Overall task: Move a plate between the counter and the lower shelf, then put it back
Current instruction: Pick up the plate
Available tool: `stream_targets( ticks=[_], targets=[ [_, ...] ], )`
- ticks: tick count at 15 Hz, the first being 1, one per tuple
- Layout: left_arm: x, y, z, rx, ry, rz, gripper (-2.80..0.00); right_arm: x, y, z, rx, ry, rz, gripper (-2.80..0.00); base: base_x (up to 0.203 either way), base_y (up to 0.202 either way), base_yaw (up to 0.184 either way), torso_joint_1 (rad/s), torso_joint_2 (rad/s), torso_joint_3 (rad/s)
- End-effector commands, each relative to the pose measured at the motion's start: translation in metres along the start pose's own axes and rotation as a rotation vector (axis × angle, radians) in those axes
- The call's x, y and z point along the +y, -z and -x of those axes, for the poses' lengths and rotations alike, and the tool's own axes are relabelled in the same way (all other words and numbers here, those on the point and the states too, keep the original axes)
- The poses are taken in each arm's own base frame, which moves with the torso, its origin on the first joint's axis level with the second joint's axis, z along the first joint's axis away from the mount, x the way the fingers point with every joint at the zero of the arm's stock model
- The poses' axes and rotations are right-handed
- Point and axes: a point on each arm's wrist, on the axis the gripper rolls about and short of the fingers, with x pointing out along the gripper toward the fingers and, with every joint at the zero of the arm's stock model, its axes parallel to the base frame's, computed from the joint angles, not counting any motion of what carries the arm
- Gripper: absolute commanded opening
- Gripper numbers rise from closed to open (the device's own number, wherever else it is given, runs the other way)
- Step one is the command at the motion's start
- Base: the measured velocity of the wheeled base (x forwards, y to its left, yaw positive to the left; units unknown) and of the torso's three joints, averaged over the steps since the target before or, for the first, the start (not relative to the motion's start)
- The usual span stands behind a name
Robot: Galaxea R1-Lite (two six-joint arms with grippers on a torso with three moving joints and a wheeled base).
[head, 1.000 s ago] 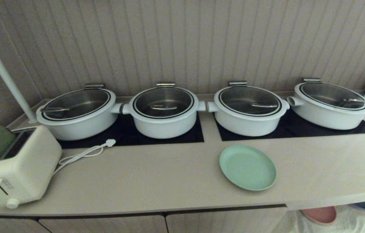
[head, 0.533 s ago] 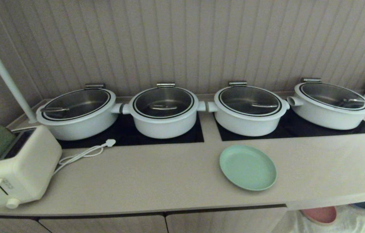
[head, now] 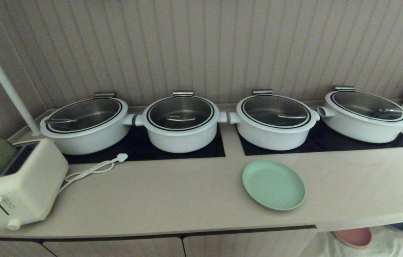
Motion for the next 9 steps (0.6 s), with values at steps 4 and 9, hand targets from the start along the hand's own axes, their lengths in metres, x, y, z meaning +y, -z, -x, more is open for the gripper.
stream_targets(
  ticks=[4, 9],
  targets=[
    [0.0, 0.0, 0.0, -0.001, 0.0, 0.001, -2.8, -0.005, -0.054, -0.042, 0.208, -0.029, 0.003, -2.8, 0.0, 0.0, 0.0, 0.0, 0.0, 0.0],
    [0.0, 0.0, 0.0, -0.001, 0.0, 0.001, -2.8, -0.008, -0.07, -0.112, 0.47, -0.046, -0.04, -2.8, 0.0, 0.0, 0.0, 0.0, 0.0, 0.0]
  ],
)
